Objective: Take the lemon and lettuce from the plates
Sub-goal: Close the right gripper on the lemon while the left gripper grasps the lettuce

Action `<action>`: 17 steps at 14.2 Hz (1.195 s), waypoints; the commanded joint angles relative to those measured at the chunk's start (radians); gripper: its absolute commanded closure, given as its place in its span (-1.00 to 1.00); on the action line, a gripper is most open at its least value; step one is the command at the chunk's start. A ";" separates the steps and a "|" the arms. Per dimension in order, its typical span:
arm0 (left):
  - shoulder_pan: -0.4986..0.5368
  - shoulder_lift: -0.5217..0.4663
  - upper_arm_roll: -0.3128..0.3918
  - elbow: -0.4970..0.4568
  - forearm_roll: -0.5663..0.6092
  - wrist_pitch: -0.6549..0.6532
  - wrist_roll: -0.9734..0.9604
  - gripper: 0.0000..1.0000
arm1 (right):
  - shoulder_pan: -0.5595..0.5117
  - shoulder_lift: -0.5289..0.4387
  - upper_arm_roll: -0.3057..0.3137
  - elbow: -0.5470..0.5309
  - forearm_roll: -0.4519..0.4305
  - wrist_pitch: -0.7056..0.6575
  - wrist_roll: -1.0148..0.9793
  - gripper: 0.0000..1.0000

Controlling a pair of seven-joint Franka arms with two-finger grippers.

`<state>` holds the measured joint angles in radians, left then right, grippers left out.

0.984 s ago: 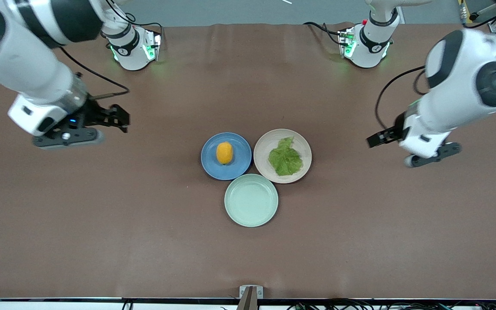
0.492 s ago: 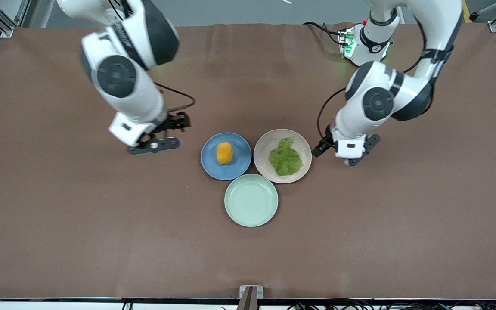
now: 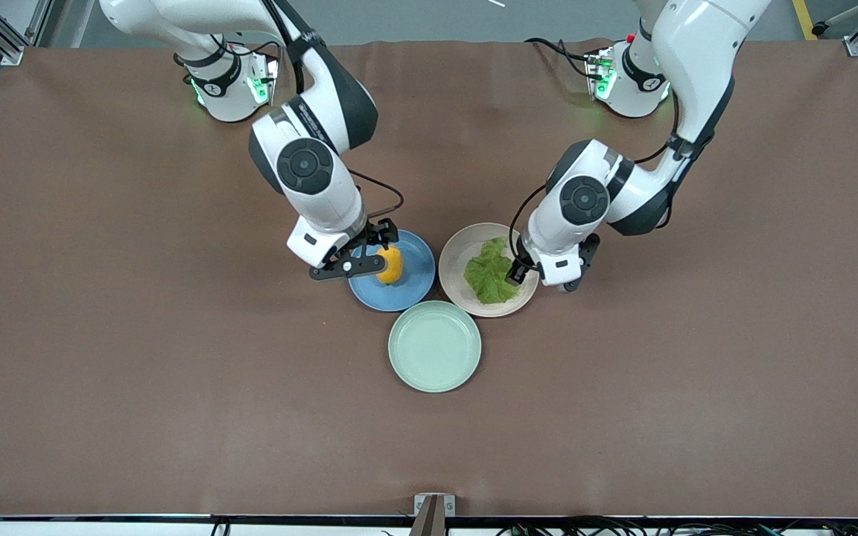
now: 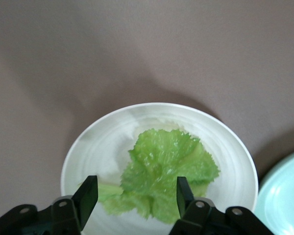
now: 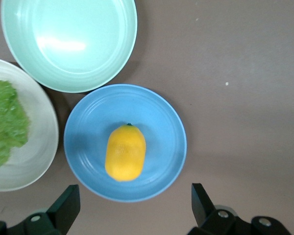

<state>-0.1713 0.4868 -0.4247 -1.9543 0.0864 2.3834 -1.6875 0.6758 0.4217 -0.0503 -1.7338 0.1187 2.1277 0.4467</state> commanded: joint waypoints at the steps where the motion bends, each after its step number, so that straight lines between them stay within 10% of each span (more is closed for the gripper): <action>1: -0.008 0.051 0.000 0.035 0.049 0.019 -0.066 -0.36 | 0.047 0.040 -0.009 -0.032 0.015 0.067 0.082 -1.00; 8: -0.037 0.113 0.006 0.037 0.052 0.063 -0.101 -0.19 | 0.067 0.158 -0.009 -0.032 0.016 0.190 0.095 -1.00; 13: -0.042 0.113 0.007 0.037 0.093 0.062 -0.110 0.61 | 0.068 0.195 -0.009 -0.032 0.016 0.216 0.095 -0.97; 17: -0.028 0.046 0.009 0.052 0.127 0.048 -0.107 1.00 | 0.073 0.212 -0.009 -0.029 0.016 0.227 0.095 -0.28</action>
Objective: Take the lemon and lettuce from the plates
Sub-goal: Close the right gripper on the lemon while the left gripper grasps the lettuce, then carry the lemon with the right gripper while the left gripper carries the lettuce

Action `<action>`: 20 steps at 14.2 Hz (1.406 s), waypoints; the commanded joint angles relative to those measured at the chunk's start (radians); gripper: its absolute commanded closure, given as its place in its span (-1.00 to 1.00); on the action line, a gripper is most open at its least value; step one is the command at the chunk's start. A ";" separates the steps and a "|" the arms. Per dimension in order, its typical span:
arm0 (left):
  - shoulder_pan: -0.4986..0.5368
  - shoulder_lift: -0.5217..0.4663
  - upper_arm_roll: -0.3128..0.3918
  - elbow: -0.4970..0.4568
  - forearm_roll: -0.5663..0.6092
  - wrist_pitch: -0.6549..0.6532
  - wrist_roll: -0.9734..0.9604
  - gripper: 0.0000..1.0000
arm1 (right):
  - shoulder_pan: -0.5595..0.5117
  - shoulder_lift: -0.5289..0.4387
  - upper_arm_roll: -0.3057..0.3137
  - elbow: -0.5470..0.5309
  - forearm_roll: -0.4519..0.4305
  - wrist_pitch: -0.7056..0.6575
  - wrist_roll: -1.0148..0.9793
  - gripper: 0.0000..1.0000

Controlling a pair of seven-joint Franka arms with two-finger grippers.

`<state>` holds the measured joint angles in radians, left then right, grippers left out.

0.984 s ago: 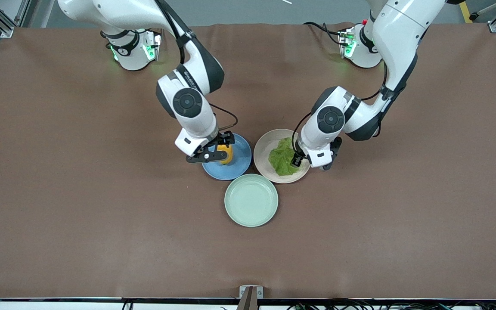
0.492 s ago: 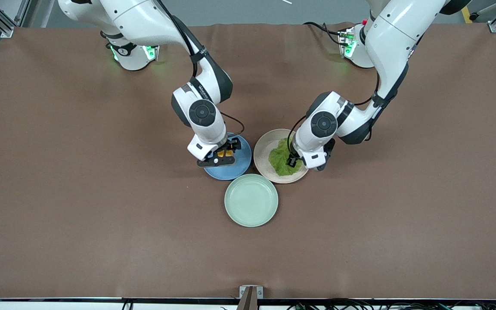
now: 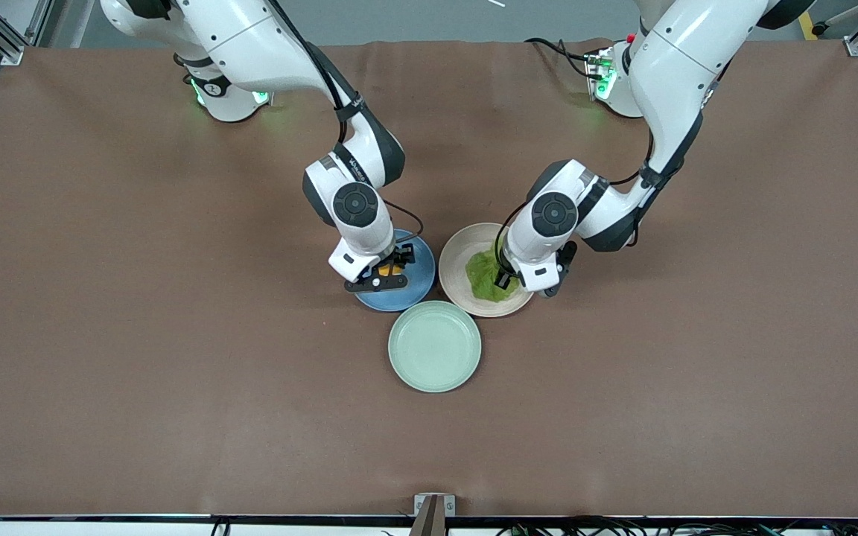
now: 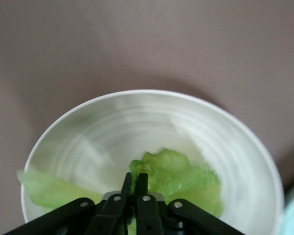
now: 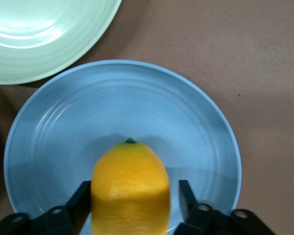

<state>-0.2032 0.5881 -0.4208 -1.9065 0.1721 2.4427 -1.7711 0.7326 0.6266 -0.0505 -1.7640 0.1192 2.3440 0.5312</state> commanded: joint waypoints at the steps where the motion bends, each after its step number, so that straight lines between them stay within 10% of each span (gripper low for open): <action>1: 0.011 -0.080 0.005 0.017 0.049 -0.019 -0.022 1.00 | 0.016 0.007 -0.008 0.003 0.016 0.011 0.010 -0.08; 6: 0.131 -0.158 0.004 0.055 0.104 -0.100 0.131 1.00 | 0.007 -0.049 -0.011 0.005 0.014 -0.037 0.006 0.58; 12: 0.341 -0.157 0.002 0.021 0.104 -0.110 0.470 0.99 | -0.151 -0.275 -0.120 0.012 -0.026 -0.394 -0.165 0.59; 20: 0.462 -0.070 0.007 0.020 0.104 -0.106 0.516 0.75 | -0.626 -0.188 -0.166 0.006 -0.101 -0.301 -0.710 0.58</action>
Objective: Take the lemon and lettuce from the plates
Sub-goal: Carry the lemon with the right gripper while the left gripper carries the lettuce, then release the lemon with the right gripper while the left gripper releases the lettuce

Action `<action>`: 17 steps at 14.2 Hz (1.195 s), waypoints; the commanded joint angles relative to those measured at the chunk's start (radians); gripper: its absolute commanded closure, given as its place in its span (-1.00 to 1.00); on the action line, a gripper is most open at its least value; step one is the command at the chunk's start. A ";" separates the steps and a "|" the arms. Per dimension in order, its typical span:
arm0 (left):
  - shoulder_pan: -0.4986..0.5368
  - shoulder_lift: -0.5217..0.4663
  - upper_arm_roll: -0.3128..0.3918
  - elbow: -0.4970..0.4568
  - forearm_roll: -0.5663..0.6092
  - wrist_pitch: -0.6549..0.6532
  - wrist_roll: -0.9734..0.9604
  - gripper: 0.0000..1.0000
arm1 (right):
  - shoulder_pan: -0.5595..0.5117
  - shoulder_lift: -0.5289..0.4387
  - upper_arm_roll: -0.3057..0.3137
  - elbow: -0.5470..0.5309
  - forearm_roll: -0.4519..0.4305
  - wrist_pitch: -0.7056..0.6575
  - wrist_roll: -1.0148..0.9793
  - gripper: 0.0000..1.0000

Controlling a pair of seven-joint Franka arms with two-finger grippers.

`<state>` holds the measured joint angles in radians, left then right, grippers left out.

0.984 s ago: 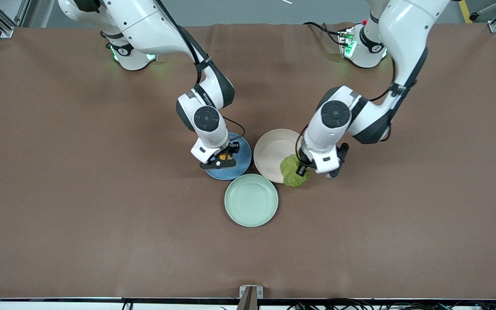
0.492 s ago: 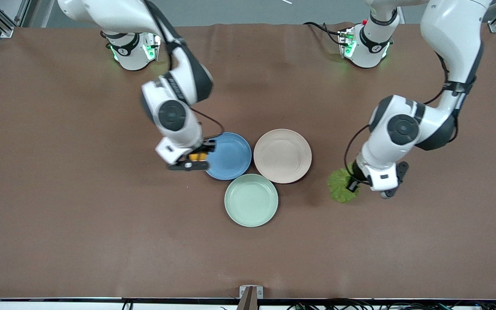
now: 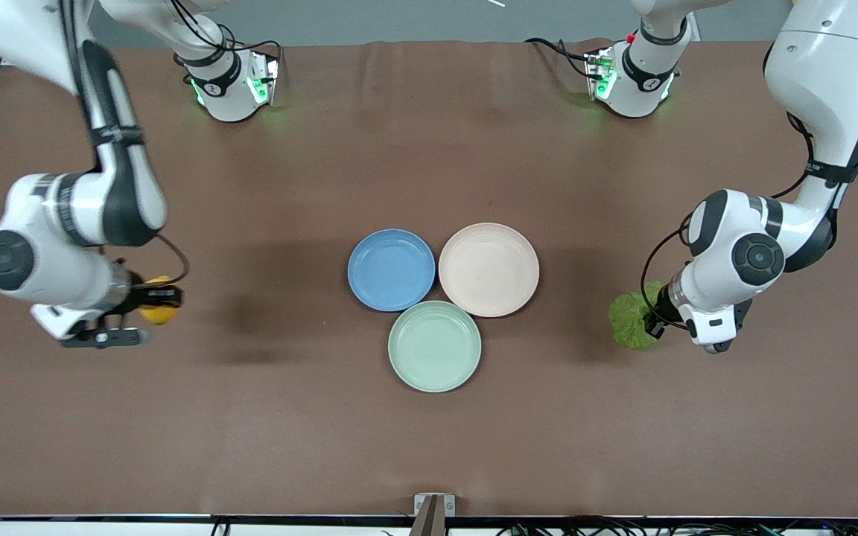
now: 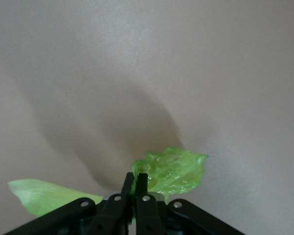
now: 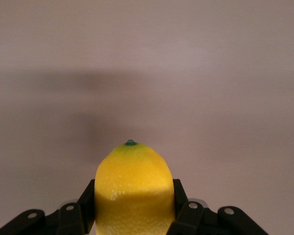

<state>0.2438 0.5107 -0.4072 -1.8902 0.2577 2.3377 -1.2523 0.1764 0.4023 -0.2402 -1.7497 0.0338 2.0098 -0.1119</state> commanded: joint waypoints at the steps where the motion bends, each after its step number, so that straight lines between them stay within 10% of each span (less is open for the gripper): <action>1: 0.026 0.015 -0.007 0.003 0.018 -0.001 -0.002 0.65 | -0.105 0.056 0.024 -0.014 -0.015 0.061 -0.096 0.58; 5: 0.043 0.022 -0.005 0.005 0.032 0.000 -0.002 0.40 | -0.196 0.110 0.021 -0.103 -0.015 0.231 -0.141 0.58; 7: 0.043 0.020 -0.005 0.008 0.032 -0.003 -0.002 -0.24 | -0.221 0.131 0.022 -0.149 -0.015 0.314 -0.141 0.58; 8: 0.037 0.012 -0.005 0.011 0.040 -0.004 -0.001 -0.95 | -0.230 0.148 0.022 -0.169 -0.015 0.364 -0.141 0.57; 13: 0.040 -0.099 -0.013 0.084 0.057 -0.167 0.200 -1.00 | -0.242 0.167 0.024 -0.185 -0.011 0.408 -0.178 0.43; 15: 0.040 -0.130 -0.016 0.163 0.055 -0.280 0.340 -1.00 | -0.244 0.156 0.024 -0.183 -0.008 0.395 -0.193 -0.77; 17: 0.040 -0.161 -0.018 0.236 0.045 -0.357 0.462 -1.00 | -0.236 0.089 0.027 -0.169 -0.008 0.293 -0.193 -1.00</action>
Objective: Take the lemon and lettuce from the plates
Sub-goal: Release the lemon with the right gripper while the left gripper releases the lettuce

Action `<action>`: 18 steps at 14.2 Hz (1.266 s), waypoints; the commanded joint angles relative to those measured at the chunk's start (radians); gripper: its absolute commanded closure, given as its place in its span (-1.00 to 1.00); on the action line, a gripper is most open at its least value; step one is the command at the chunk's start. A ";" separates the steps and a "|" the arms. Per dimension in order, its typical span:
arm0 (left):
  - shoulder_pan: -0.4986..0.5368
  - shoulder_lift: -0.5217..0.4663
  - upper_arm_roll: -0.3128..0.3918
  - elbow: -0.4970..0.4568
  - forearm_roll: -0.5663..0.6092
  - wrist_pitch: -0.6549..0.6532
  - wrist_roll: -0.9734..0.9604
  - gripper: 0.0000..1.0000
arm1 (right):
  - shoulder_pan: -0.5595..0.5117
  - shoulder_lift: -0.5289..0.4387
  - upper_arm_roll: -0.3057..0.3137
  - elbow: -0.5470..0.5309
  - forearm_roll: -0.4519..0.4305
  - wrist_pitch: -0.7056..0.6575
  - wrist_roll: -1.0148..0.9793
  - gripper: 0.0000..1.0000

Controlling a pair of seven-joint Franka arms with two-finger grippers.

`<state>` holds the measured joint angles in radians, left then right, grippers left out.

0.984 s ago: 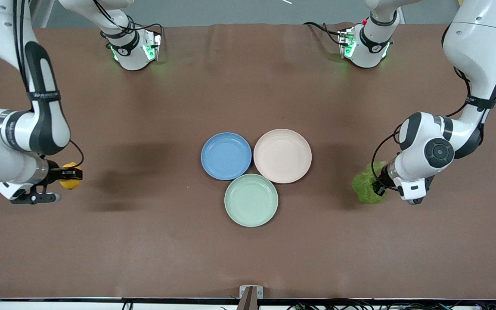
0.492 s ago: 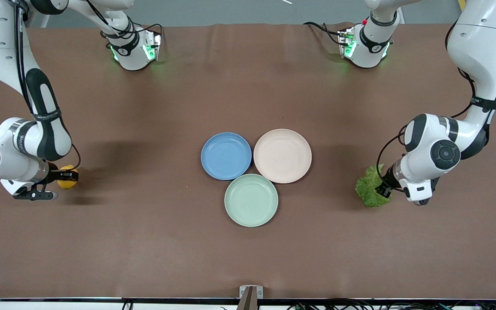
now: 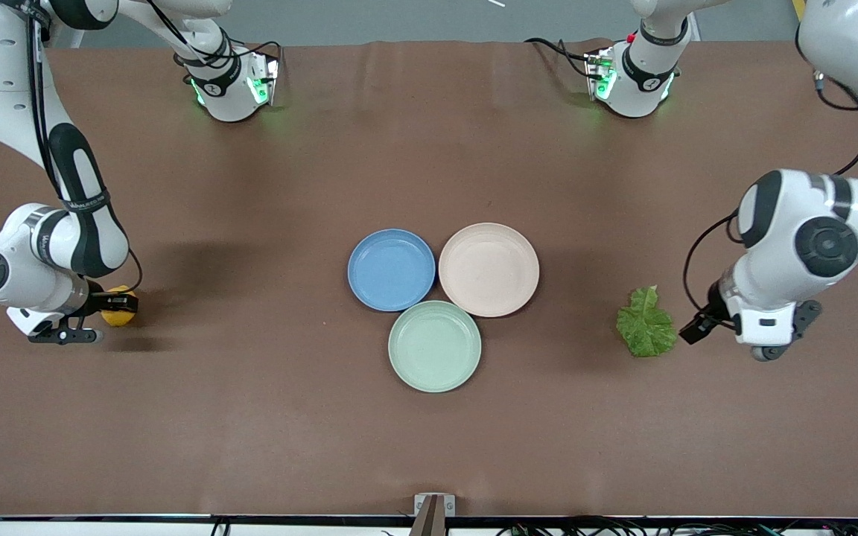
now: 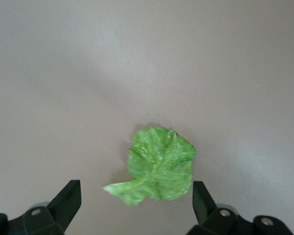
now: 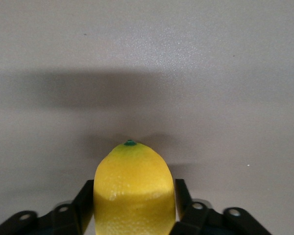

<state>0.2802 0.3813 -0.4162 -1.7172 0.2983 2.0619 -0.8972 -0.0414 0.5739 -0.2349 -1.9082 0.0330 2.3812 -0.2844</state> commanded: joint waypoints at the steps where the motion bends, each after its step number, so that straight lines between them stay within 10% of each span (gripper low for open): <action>1: 0.002 -0.035 -0.009 0.118 0.001 -0.148 0.177 -1.00 | -0.012 -0.135 0.023 0.007 -0.005 -0.159 -0.021 -1.00; 9: 0.011 -0.189 -0.050 0.246 -0.048 -0.453 0.522 -1.00 | 0.096 -0.512 0.023 0.090 -0.007 -0.620 0.057 -1.00; 18: 0.028 -0.318 -0.024 0.239 -0.151 -0.526 0.718 -1.00 | 0.201 -0.539 0.022 0.261 -0.015 -0.797 0.231 -1.00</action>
<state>0.3196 0.1066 -0.4631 -1.4624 0.1914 1.5467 -0.2075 0.1618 0.0331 -0.2083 -1.6645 0.0325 1.5956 -0.0624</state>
